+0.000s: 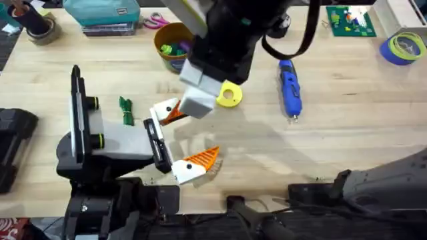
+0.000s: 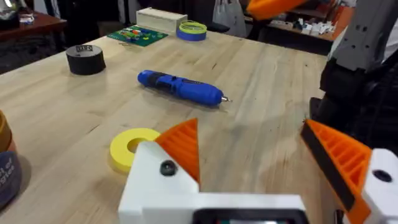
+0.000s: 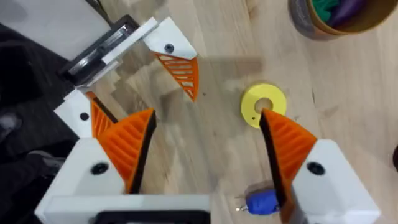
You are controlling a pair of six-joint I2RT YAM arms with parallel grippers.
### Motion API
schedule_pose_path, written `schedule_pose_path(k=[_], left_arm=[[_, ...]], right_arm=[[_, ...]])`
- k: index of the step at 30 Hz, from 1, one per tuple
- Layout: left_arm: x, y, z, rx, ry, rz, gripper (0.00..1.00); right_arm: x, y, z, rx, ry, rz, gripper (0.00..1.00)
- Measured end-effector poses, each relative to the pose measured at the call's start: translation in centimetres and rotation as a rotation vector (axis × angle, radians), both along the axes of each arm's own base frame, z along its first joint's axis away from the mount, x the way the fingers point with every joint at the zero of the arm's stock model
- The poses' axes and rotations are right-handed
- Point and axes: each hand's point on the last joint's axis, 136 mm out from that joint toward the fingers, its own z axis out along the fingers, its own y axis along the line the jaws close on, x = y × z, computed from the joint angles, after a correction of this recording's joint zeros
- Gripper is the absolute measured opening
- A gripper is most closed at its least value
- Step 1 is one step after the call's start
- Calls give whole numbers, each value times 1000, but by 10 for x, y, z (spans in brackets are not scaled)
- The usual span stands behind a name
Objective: Pick up the gripper from the table and insert it into the empty holder that is missing its gripper. Then pick up a screw, insert it into the mounting hole, and use the screwdriver to tighten it. Finally, clean up the table by picking up the vegetable and placing it into the bucket.
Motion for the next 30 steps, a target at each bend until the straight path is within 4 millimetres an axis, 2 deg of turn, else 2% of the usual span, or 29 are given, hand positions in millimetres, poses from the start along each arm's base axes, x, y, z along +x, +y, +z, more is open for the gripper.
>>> schedule_pose_path(k=[6,13,14,17,22,30], left_arm=[[0,0,0,0,0,0,986],[0,0,0,0,0,0,986],[0,0,0,0,0,0,985],[0,0,0,0,0,0,986],[0,0,0,0,0,0,985],[0,0,0,0,0,0,985]], right_arm=[[5,-9,-18,79,-27,2,996],[-3,-51,-38,183,-24,-41,996],[-10,-66,-48,232,9,-14,996],[-15,-76,-58,275,50,34,997],[-19,-82,-65,372,95,147,996],[-26,-72,-60,454,94,272,997]])
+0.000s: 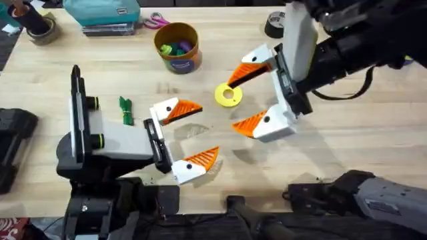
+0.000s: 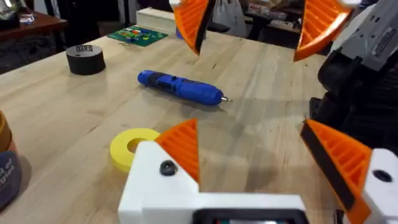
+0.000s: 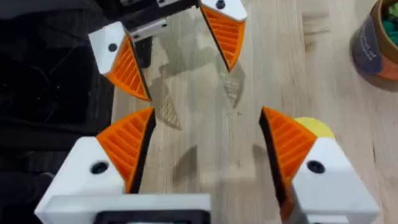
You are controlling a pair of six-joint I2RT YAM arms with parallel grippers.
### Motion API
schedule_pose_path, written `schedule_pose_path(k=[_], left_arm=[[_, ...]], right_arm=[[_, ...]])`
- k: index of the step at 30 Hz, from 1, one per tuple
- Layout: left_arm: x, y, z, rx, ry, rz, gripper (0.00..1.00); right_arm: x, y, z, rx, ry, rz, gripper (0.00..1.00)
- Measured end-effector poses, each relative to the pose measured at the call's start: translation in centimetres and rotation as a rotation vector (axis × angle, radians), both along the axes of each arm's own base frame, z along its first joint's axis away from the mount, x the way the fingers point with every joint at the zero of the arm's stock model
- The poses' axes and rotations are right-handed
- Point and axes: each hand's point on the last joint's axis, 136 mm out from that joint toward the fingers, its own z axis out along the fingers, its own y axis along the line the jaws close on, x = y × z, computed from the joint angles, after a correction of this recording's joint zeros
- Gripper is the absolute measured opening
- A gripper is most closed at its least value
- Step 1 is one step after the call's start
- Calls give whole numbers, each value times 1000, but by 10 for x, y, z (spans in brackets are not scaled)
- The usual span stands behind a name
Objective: Pick up the gripper from the table and insert it into the empty holder that is missing its gripper. Then pick up a screw, insert it into the mounting hole, and use the screwdriver to tighten it. Finally, clean up the table by picking up the vegetable and placing it into the bucket.
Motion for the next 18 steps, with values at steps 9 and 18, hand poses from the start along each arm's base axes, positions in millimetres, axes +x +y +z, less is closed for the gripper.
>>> schedule_pose_path(k=[9,18], left_arm=[[0,0,0,0,0,0,985],[0,0,0,0,0,0,985]], right_arm=[[-2,2,2,16,-7,21,997],[-2,2,2,16,-7,22,997]])
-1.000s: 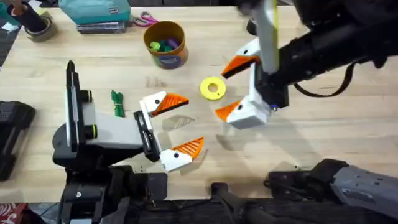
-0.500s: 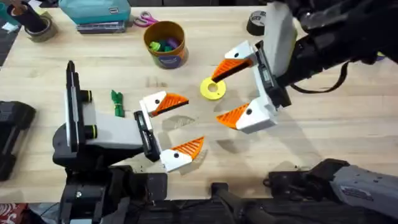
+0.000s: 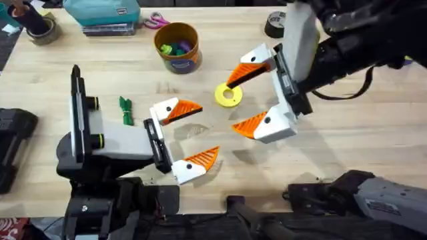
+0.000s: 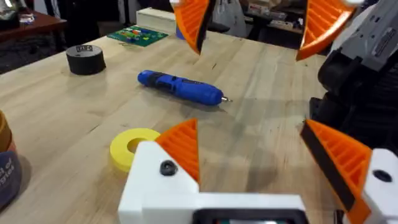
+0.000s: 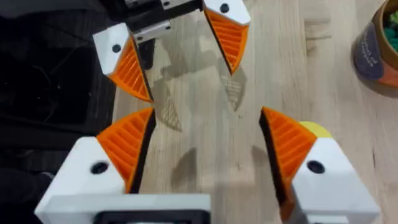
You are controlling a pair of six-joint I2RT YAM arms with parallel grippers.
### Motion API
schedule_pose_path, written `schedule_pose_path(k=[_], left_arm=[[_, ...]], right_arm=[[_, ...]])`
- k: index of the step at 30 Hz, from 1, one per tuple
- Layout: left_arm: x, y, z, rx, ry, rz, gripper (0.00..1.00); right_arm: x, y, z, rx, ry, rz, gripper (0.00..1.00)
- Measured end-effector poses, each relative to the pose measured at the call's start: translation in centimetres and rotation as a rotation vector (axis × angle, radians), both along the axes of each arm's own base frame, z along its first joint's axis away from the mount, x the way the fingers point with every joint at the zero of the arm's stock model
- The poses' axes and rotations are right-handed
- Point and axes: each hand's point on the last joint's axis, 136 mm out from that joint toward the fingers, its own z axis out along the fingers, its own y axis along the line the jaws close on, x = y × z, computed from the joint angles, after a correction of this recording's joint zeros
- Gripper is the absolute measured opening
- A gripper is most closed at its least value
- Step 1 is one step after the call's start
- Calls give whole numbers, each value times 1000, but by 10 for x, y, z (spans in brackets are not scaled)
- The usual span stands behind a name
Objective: Pick up the gripper from the table and insert it into the empty holder that is missing its gripper. Then pick up a screw, insert it into the mounting hole, and use the screwdriver to tighten it. Finally, clean up the table by picking up the vegetable and placing it into the bucket.
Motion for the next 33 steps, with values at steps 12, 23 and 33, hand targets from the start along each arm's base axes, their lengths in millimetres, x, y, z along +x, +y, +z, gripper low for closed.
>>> schedule_pose_path(k=[12,23,33], left_arm=[[0,0,0,2,-4,0,9],[0,0,0,2,-4,0,3],[0,0,0,2,-4,0,3]], right_arm=[[0,0,0,-1,7,-7,997],[62,-34,-6,-98,156,-518,996],[102,-135,3,-361,113,-1094,996]])
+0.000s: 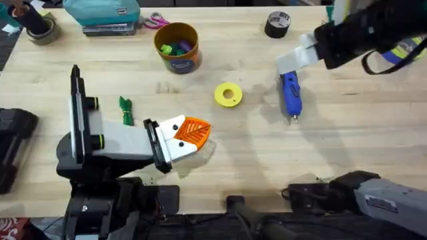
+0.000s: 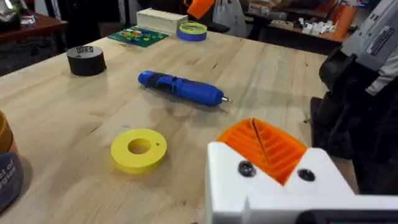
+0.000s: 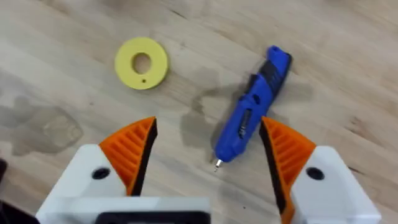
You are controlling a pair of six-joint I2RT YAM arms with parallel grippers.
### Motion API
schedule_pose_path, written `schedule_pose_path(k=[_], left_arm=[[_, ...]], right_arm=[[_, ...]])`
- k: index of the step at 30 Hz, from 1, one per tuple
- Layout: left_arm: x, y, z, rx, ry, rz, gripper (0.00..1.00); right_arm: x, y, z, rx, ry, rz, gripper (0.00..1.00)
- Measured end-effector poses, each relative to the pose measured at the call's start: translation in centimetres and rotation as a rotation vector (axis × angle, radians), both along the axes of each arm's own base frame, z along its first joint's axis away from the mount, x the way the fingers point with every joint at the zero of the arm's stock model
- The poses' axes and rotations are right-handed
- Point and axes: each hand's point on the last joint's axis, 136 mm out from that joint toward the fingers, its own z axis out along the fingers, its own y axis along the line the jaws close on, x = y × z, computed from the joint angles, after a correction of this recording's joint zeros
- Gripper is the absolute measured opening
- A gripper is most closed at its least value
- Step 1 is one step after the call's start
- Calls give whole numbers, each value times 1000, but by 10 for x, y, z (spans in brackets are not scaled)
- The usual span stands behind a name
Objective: Pick up the gripper from the table and insert it into the empty holder that is missing its gripper. Then pick up a screw, insert it into the mounting hole, and use the screwdriver to tighten it. Finally, clean up the table by picking up the vegetable and placing it into the bucket.
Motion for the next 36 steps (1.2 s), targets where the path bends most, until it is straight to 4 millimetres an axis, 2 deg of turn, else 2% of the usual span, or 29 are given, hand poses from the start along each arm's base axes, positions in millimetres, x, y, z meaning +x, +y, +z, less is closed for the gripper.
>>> schedule_pose_path(k=[7,12,15,19,27,32,36], left_arm=[[0,0,0,0,0,0,3],[0,0,0,0,0,0,3],[0,0,0,0,0,0,3],[0,0,0,0,0,0,3],[0,0,0,0,0,0,3],[0,0,0,0,0,0,3],[0,0,0,0,0,0,3]], right_arm=[[11,-35,-4,-39,7,-132,997],[26,-51,-27,-54,82,-213,996],[38,-54,-50,-64,149,-239,996],[43,-54,-82,-86,251,-248,996],[57,-53,-130,-111,361,-255,996],[66,-59,-148,-106,386,-298,997],[72,-62,-153,-100,381,-323,996]])
